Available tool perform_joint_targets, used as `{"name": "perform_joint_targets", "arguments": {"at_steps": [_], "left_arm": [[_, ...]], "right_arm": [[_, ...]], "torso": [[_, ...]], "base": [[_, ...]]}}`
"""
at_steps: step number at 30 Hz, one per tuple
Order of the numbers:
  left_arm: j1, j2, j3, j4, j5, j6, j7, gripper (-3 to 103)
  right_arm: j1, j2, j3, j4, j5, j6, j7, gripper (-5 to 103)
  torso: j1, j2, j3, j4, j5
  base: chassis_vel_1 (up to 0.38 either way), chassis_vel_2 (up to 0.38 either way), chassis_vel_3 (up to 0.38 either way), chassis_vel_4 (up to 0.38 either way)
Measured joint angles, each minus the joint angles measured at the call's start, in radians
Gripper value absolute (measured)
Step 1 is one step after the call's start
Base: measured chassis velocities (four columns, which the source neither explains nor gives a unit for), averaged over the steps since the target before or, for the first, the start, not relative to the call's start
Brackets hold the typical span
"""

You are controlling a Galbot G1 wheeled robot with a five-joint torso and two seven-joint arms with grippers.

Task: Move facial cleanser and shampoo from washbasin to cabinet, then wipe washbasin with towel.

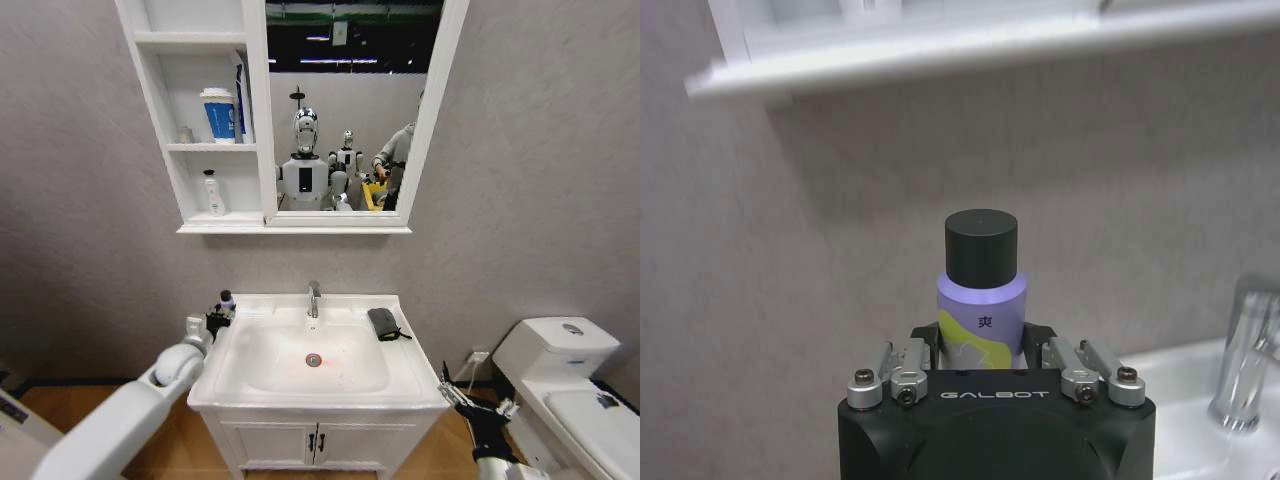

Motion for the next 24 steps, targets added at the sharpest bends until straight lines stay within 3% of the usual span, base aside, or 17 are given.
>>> {"name": "perform_joint_targets", "arguments": {"at_steps": [1, 2, 4, 5, 8, 10, 11, 12, 16, 18, 24], "left_arm": [[-0.036, 0.042, -0.016, -0.062, -0.107, 0.058, -0.049, 43], [-0.036, 0.042, -0.016, -0.062, -0.107, 0.058, -0.049, 43], [-0.130, 0.126, -0.040, -0.170, -0.321, 0.161, -0.141, 43], [-0.130, 0.126, -0.040, -0.170, -0.321, 0.161, -0.141, 43], [-0.325, 0.191, -0.021, -0.198, -0.511, 0.234, -0.198, 43], [-0.351, 0.194, -0.016, -0.195, -0.533, 0.239, -0.206, 43], [-0.467, 0.200, 0.007, -0.170, -0.614, 0.262, -0.235, 43], [-0.539, 0.200, 0.029, -0.136, -0.645, 0.278, -0.244, 43], [-0.657, 0.178, 0.080, -0.066, -0.679, 0.301, -0.256, 43], [-0.787, 0.130, 0.154, 0.018, -0.703, 0.314, -0.266, 43], [-0.909, 0.043, 0.244, 0.115, -0.722, 0.315, -0.280, 43]], "right_arm": [[0.002, -0.001, -0.004, 0.006, -0.001, -0.002, 0.000, 100], [0.002, -0.001, -0.004, 0.006, -0.001, -0.002, 0.000, 100], [0.003, -0.005, -0.011, 0.018, -0.001, -0.006, 0.001, 100], [0.003, -0.005, -0.011, 0.018, -0.001, -0.006, 0.001, 100], [-0.010, -0.006, -0.011, 0.032, -0.002, -0.005, 0.000, 100], [-0.011, -0.007, -0.010, 0.033, -0.002, -0.005, -0.001, 100], [-0.014, -0.010, -0.009, 0.037, -0.002, -0.003, -0.002, 100], [-0.014, -0.014, -0.009, 0.039, -0.002, -0.002, -0.002, 100], [-0.014, -0.013, -0.010, 0.042, -0.002, 0.000, -0.004, 100], [-0.017, -0.005, -0.011, 0.044, -0.008, 0.006, -0.006, 100], [-0.015, 0.001, -0.001, 0.046, -0.005, 0.010, -0.006, 100]], "torso": [[0.000, 0.000, 0.000, -0.0003, 0.0004], [0.000, 0.000, 0.000, -0.0003, 0.0004], [0.000, 0.000, 0.000, 0.0000, -0.0001], [0.000, 0.000, 0.000, 0.0000, -0.0001], [0.000, 0.000, 0.000, 0.0000, -0.0001], [0.000, 0.000, 0.000, 0.0000, -0.0002], [0.000, 0.000, 0.000, -0.0003, 0.0003], [0.000, 0.000, 0.000, -0.0002, 0.0000], [0.000, 0.000, 0.000, 0.0002, 0.0001], [0.000, 0.000, 0.000, -0.0001, -0.0002], [0.000, 0.000, 0.000, -0.0002, 0.0001]], "base": [[0.000, 0.000, 0.000, 0.000], [0.000, 0.000, 0.000, 0.000], [0.000, 0.000, 0.000, 0.000], [0.000, 0.000, 0.000, 0.000], [0.000, 0.000, 0.000, 0.000], [0.000, 0.000, 0.000, 0.000], [0.000, 0.000, 0.000, 0.000], [0.000, 0.000, 0.000, 0.000], [0.000, 0.000, 0.000, 0.000], [0.000, 0.000, 0.000, 0.000], [0.000, 0.000, 0.000, 0.000]]}}
